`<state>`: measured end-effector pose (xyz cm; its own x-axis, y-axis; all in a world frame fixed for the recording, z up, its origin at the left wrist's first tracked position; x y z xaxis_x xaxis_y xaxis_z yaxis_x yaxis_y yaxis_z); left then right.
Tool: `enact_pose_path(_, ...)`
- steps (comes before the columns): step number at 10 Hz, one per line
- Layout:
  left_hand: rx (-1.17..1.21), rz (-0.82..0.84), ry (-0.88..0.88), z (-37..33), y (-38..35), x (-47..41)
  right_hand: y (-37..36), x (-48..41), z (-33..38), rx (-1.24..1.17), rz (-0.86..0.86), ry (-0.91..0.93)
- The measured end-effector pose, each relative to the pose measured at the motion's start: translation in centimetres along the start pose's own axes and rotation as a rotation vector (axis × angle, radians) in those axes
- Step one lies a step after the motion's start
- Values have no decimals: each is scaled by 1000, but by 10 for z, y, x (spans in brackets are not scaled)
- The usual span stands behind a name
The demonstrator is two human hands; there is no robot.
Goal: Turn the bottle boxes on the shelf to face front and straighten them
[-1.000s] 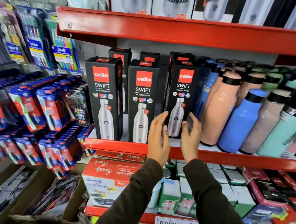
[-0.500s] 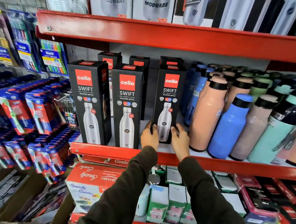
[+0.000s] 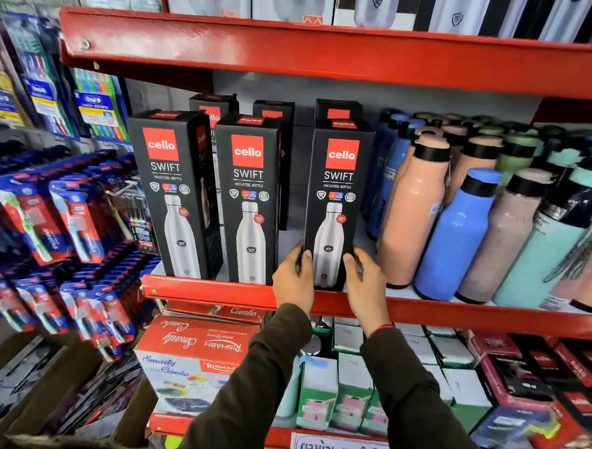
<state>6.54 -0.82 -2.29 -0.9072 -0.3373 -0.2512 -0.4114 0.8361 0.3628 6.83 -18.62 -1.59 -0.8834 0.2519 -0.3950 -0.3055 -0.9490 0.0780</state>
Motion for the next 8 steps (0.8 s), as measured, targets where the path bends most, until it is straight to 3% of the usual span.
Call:
enact_pose_path(6, 9, 75, -54, -8, 9, 29, 12, 23, 11, 18, 27, -42)
enact_pose_path(7, -16, -1, -201, -26, 17, 41, 35, 25, 34, -53, -66, 22)
enact_pose_path(8, -145, -181, -534, -70, 44, 52, 81, 30, 82, -97, -284, 218)
Point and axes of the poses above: each hand's wrist, its own x-axis away from the middle knuckle, its own y-axis out of the back of the hand, z = x × y, the point moved 9 cm from there along -x, towards the middle knuckle, and after that the axes turned 14 degrees about -x, right-handed, at the moved point
